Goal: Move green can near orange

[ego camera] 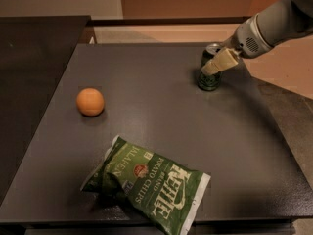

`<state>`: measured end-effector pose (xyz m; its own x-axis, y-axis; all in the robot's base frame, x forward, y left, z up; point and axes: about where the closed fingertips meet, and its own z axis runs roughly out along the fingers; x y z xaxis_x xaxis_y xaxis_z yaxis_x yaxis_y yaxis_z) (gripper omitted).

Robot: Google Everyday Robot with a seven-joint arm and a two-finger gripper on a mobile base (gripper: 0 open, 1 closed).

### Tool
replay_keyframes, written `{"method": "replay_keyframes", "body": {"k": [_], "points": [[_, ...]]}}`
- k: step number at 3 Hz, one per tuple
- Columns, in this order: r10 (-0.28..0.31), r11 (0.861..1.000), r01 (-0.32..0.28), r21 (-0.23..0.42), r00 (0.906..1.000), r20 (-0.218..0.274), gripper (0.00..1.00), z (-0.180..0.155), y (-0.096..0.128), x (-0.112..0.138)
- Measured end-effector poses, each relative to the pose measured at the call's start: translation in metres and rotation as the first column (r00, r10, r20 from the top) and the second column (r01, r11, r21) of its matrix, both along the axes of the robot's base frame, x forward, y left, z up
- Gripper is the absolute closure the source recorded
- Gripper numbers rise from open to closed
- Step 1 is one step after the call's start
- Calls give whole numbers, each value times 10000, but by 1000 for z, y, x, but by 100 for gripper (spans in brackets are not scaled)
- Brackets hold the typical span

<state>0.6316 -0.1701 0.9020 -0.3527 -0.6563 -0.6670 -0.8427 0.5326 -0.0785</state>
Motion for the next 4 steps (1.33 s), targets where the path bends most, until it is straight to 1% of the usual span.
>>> {"method": "replay_keyframes", "body": {"k": [1, 2, 3, 4], "points": [[174, 9997, -175, 172, 9998, 44, 64, 7, 7, -8], [825, 9960, -826, 350, 9966, 30, 88, 16, 32, -22], [1855, 9811, -1853, 554, 9826, 24, 100, 24, 72, -37], [3103, 9489, -3098, 595, 9506, 6, 100, 25, 121, -51]]}}
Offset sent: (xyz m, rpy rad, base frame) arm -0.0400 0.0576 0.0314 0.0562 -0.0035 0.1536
